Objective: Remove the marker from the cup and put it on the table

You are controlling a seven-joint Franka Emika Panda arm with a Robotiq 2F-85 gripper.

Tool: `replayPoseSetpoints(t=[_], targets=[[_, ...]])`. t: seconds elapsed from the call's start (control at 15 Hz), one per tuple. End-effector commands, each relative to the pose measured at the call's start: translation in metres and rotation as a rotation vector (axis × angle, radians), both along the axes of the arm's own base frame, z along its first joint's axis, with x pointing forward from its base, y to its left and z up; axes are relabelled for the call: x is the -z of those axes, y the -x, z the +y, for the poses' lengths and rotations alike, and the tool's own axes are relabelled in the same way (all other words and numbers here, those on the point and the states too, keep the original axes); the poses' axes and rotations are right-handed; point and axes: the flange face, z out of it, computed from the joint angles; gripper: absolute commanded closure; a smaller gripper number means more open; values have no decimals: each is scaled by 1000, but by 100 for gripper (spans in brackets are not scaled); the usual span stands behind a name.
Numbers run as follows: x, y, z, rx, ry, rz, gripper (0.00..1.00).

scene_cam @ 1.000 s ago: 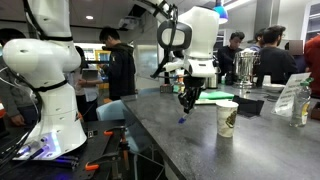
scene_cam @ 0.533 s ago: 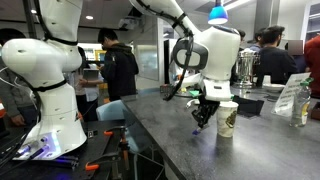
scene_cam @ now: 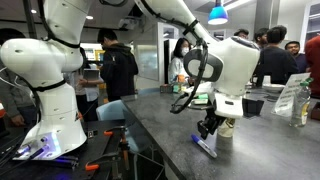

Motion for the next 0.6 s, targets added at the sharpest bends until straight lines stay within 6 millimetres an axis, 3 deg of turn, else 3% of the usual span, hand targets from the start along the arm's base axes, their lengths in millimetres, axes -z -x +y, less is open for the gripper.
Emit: replayPoseSetpoints(t=[0.0, 0.2, 0.53], targets=[[-17, -8, 7, -79, 115, -10, 23], [-41, -12, 22, -224, 249, -63, 2], [-91, -12, 58, -399, 362, -139, 0]])
